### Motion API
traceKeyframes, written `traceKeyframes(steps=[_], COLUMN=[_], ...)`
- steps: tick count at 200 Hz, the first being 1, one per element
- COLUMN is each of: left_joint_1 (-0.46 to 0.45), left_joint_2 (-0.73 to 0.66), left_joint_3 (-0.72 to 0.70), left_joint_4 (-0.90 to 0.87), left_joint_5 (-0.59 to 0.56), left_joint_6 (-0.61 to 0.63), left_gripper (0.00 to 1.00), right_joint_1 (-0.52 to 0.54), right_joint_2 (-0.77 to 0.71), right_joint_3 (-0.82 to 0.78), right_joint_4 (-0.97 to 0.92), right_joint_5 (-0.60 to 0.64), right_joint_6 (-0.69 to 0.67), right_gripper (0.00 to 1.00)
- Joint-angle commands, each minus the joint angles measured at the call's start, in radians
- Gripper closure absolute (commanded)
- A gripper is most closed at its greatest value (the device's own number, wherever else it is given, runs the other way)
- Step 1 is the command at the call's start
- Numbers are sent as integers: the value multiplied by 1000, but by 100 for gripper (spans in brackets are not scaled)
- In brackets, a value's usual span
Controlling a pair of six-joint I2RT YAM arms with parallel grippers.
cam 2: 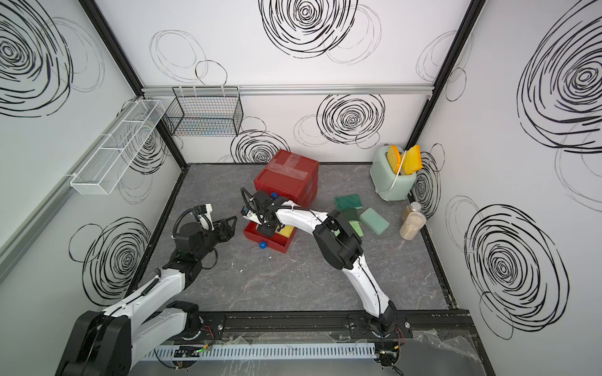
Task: Take the sponge out of the drawer
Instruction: Pick up the sponge from the drawer, then place the sponge at the center of the board.
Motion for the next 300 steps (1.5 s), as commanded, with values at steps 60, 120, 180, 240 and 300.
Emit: traceKeyframes(steps=[60,120,180,240,300], left_joint_1=[9,9,5,-14,-40], left_joint_2=[-1,5,17,22,51], left_joint_3=[11,15,13,18,38], left_joint_4=[64,68,82,77,64], left_joint_5=[13,22,29,28,36], left_joint_6=[-10,-9,-8,1,32], left_gripper=[37,38,38,38,38], right_joint_1=[9,91,50,-61,-106], right_joint_2=[-288,-608,-979,-1028,-1048], right_joint_3=[-78,-319,-665,-1005,-1186], right_joint_4=[-20,5,-23,-45,31], right_joint_5=[-116,-124,76,265,275], right_joint_6=[42,189,609,917,1027], right_gripper=[100,100,100,100,100])
